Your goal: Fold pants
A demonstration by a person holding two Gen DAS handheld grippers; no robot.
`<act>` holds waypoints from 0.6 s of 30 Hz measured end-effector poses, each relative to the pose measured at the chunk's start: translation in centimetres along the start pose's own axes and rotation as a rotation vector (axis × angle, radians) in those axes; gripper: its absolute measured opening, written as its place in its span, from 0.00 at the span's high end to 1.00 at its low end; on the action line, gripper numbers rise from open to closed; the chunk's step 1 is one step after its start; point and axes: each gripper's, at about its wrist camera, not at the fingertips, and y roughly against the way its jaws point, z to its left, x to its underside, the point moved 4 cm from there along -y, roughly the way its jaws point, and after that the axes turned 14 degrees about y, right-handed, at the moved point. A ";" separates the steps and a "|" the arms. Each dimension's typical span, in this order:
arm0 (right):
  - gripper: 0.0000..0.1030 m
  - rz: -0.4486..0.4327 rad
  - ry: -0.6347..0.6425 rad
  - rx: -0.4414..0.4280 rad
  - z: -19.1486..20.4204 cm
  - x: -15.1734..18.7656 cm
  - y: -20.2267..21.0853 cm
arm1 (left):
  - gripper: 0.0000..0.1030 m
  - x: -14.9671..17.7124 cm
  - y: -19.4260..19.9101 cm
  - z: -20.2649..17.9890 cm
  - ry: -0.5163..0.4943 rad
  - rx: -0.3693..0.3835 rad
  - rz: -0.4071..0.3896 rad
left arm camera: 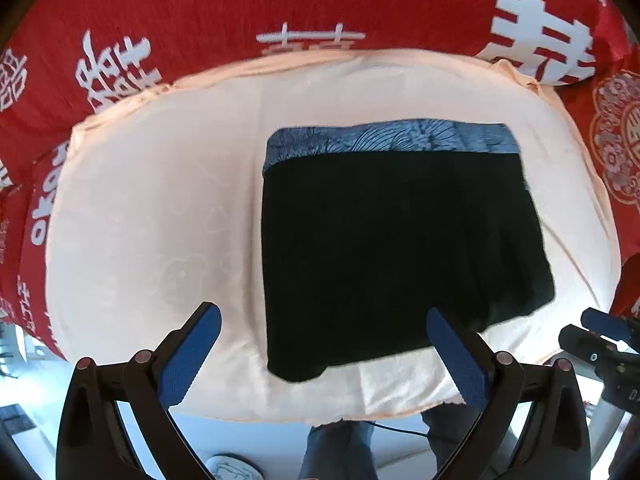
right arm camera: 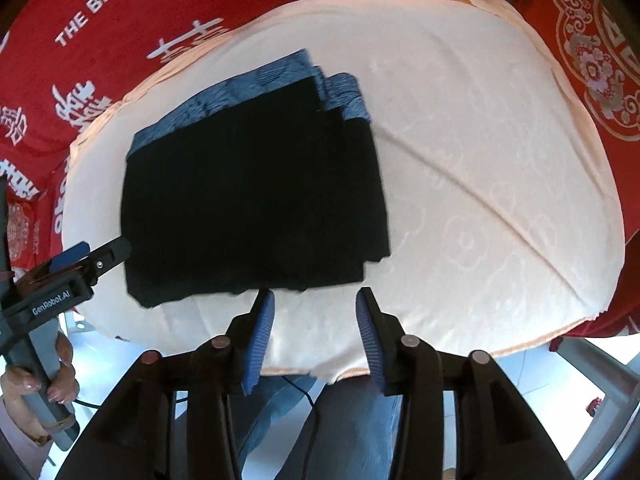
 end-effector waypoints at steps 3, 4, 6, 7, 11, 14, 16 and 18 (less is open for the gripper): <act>0.37 -0.010 0.025 0.014 1.5 0.2 1.2 | 0.00 0.6 1.4 0.2 -0.007 0.003 0.016; 0.34 -0.016 0.028 0.019 1.9 0.2 1.7 | 0.00 0.8 1.8 0.4 -0.008 -0.008 0.025; 0.22 -0.027 0.027 0.012 2.7 0.4 2.4 | 0.00 1.1 2.4 0.6 -0.009 -0.015 0.027; 0.22 -0.034 0.024 0.010 2.9 0.4 2.7 | 0.00 1.4 2.8 0.8 -0.009 -0.015 0.028; 0.11 -0.059 0.016 0.059 3.4 0.5 3.9 | 0.00 2.0 3.8 1.3 0.001 -0.024 0.034; 0.01 -0.074 0.048 0.136 3.7 0.6 4.9 | 0.00 2.3 4.5 1.7 0.023 -0.024 0.037; 0.01 -0.067 0.062 0.126 4.0 0.6 5.4 | 0.00 2.4 4.9 1.8 0.030 -0.031 0.034; 0.01 -0.059 0.063 0.120 4.2 0.6 5.8 | 0.00 2.3 5.2 1.9 0.036 -0.037 0.027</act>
